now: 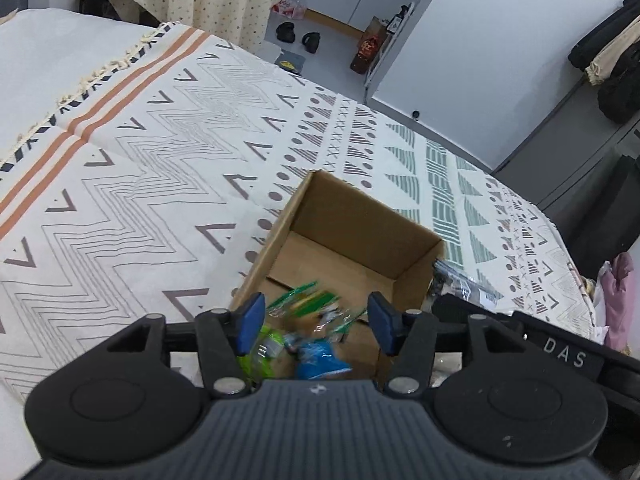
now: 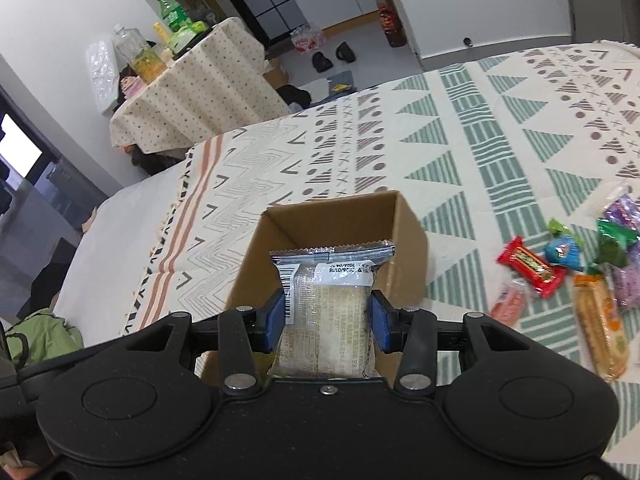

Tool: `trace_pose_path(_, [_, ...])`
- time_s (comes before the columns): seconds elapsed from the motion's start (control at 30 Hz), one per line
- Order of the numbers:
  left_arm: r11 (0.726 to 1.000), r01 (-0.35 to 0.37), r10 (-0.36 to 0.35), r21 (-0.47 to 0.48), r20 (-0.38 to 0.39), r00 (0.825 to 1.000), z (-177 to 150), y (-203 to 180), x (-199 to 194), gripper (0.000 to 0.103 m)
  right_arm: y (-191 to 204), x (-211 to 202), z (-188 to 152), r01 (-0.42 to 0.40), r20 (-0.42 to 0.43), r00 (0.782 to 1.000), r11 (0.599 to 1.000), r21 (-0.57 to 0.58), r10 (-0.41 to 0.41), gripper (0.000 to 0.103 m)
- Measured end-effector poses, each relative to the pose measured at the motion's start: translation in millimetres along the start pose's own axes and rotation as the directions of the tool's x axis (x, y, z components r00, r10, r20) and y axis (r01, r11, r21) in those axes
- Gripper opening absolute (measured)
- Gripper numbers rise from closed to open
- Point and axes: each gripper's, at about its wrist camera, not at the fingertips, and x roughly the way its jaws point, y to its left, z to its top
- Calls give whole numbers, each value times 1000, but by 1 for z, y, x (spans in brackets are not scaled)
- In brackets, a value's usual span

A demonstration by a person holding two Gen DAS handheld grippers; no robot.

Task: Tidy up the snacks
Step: 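Carry both packs over the box and release them inside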

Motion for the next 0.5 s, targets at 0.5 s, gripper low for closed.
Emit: trace_pose_path(0.5, [998, -58, 58, -7, -20, 998, -14, -9, -14, 86, -27, -37, -1, 41, 78, 996, 997, 61, -45, 82])
